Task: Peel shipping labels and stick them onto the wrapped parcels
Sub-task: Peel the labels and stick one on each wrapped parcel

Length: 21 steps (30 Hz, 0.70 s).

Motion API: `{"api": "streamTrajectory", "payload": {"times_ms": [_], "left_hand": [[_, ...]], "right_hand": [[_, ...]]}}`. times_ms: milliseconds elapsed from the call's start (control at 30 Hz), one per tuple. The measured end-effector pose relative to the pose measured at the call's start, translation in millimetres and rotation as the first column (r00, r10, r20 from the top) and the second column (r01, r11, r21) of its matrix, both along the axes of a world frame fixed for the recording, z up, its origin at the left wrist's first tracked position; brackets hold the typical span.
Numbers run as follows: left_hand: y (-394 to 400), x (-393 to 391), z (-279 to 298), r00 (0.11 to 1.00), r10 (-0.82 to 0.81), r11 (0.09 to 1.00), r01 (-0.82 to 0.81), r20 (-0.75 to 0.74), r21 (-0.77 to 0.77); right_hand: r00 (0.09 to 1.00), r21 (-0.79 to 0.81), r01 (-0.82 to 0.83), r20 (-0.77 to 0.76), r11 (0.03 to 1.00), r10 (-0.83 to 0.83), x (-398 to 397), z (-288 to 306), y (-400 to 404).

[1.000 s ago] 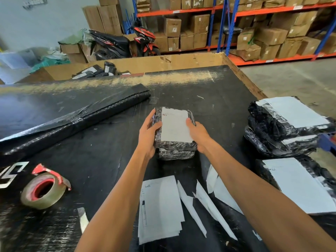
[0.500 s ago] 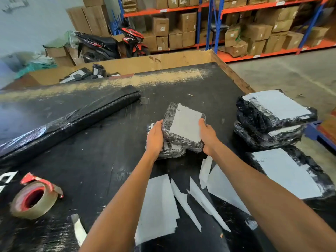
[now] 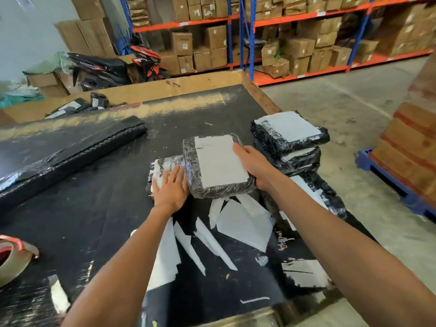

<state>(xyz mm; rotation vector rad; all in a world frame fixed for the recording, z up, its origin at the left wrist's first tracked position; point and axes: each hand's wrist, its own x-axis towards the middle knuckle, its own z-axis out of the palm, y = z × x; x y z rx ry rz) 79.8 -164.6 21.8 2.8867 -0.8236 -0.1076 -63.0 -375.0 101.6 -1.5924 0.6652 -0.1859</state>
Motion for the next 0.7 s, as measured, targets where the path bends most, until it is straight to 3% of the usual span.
{"api": "streamTrajectory", "payload": {"times_ms": [133, 400, 533, 700], "left_hand": [[-11, -2, 7, 0.995, 0.062, 0.997, -0.066, -0.072, -0.046], [-20, -36, 7, 0.992, 0.126, 0.99, -0.127, -0.019, -0.067], [-26, -44, 10, 0.981, 0.187, 0.98, -0.183, 0.047, -0.073], [-31, -53, 17, 0.981, 0.193, 0.981, -0.193, -0.014, -0.006]], "right_hand": [[0.999, -0.099, -0.04, -0.024, 0.994, 0.038, -60, 1, -21], [0.991, -0.208, -0.014, -0.132, 0.978, -0.013, -159, -16, -89], [0.99, -0.168, 0.091, -0.094, 0.982, -0.107, -175, -22, -112], [0.976, -0.321, 0.081, -0.167, 0.943, -0.141, -171, -19, -111]]}}
